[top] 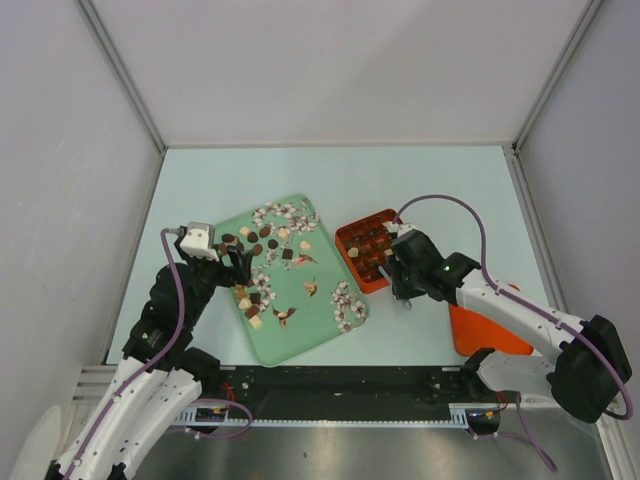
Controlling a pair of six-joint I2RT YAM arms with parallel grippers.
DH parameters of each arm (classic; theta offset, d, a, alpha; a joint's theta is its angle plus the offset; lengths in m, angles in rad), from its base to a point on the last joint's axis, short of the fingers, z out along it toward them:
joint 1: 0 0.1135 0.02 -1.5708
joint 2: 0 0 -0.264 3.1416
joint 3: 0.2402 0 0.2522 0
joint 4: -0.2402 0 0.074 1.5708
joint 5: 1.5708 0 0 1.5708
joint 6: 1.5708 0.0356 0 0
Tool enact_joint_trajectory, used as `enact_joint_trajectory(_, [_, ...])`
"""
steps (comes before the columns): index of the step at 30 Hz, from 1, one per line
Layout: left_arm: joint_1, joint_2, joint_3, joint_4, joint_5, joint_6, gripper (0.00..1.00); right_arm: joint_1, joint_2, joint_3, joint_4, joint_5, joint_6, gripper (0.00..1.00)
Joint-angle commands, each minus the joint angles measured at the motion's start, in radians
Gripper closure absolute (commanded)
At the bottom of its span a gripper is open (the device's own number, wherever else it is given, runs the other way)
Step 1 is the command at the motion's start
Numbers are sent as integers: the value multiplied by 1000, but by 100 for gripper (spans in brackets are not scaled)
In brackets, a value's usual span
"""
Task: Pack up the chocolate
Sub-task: Place the fake chocolate in the packing box.
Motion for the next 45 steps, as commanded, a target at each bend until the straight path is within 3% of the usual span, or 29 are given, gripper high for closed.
enact_joint_trajectory(1, [9, -7, -7, 31, 6, 19, 14, -1, -4, -4, 11, -1, -8, 71])
enact_joint_trajectory(45, [9, -4, -7, 32, 15, 22, 13, 1, -33, -7, 32, -18, -22, 61])
